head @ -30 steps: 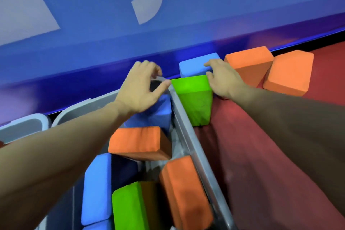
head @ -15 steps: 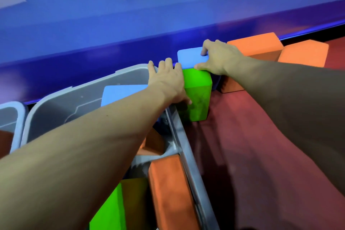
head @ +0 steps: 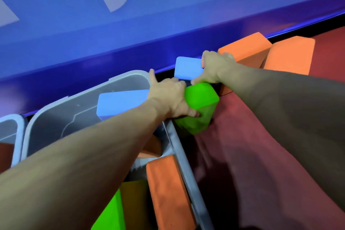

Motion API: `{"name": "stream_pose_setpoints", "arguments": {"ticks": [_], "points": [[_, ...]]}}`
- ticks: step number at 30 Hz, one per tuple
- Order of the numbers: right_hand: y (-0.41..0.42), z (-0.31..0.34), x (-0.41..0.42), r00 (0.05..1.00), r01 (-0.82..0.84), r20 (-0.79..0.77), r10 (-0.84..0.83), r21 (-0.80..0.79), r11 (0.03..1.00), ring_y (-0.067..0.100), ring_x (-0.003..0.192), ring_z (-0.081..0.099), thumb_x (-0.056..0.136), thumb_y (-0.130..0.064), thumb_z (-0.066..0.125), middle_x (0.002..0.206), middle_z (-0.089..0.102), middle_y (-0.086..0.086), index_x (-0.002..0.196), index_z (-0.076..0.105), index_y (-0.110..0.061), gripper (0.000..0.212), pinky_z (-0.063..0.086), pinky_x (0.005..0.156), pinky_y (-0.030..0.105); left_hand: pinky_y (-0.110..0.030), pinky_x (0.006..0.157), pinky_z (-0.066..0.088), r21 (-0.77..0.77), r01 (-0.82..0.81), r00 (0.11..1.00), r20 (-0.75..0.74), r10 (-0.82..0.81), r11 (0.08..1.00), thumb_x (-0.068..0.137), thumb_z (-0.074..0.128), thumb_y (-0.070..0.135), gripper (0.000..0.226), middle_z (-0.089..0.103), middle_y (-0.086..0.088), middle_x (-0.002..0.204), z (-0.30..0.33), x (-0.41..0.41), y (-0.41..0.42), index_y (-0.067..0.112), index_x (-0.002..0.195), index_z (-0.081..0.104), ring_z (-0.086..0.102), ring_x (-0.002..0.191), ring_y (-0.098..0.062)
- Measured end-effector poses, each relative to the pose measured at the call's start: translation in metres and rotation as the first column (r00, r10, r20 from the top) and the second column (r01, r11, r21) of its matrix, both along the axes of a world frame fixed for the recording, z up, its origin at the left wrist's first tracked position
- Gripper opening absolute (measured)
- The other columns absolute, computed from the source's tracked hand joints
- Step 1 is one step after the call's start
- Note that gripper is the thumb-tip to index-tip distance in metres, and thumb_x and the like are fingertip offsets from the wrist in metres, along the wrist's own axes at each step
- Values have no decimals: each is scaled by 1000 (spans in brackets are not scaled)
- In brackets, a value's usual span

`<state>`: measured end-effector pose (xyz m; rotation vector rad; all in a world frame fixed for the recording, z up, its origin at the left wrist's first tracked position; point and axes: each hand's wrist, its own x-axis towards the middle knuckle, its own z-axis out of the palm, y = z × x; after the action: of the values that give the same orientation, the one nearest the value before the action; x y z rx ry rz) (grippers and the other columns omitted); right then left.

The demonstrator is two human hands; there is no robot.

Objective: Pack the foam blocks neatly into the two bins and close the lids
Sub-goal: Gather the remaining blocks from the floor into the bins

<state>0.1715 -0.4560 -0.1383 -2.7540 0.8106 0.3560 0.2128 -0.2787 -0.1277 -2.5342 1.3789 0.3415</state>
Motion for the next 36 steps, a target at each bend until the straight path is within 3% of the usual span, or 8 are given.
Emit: {"name": "stream_pose_setpoints", "arguments": {"ticks": [6,8,11,19,26,31,34,36], "points": [[26,-36,-15,961,53,274,-29,-81,995,30,104,59,71,-49,83,105,58,1,100,41,-20,58,21,116,51,-46,102,33,-117,93,994,-46,-99,989,63,66,85,100,57,0,117,-8,-28,5,22,139,48,54,119,-23],[30,-27,-20,927,131,350,-137,41,990,29,98,56,72,-50,84,103,57,1,98,41,-21,58,36,93,42,-42,96,37,-136,67,994,-72,-77,988,66,69,82,97,57,-2,119,-5,-30,10,17,134,51,53,118,-25],[34,-7,-40,861,195,449,-238,142,971,24,88,49,72,-51,84,99,56,-1,96,41,-22,57,35,70,37,-38,91,42,-196,35,986,-154,-66,980,67,73,77,89,54,-3,117,7,-45,18,15,127,52,51,115,-24],[76,95,-124,572,332,686,-449,307,892,21,92,50,73,-54,82,99,54,-5,95,42,-21,56,38,72,40,-44,87,45,-426,166,983,1,-183,889,61,80,72,91,53,-6,112,91,-103,63,14,128,57,49,100,-27],[155,190,-179,295,398,672,-679,559,727,19,91,52,72,-55,82,109,59,2,97,45,-21,56,36,77,32,-42,89,47,-506,133,990,36,-133,852,60,81,70,96,52,-3,120,175,-145,143,18,136,53,51,105,-26],[204,241,-190,105,331,613,-783,721,609,26,96,59,63,-67,80,102,60,-1,91,44,-29,59,47,91,45,-42,85,49,-651,37,999,53,-2,758,62,80,69,90,54,-2,115,207,-163,202,19,131,55,53,101,-26],[220,244,-196,-2,277,544,-839,807,522,25,95,64,53,-75,79,105,61,1,83,41,-33,63,53,87,49,-40,88,48,-758,-215,971,-102,214,615,62,84,65,86,55,-1,117,212,-161,238,21,131,56,51,108,-23],[236,240,-206,-8,244,451,-893,866,436,25,94,64,62,-62,86,105,61,3,89,47,-27,59,54,79,41,-40,88,50,-785,-420,893,-266,363,456,61,83,68,81,59,1,112,202,-154,262,24,126,60,54,107,-20]]}}
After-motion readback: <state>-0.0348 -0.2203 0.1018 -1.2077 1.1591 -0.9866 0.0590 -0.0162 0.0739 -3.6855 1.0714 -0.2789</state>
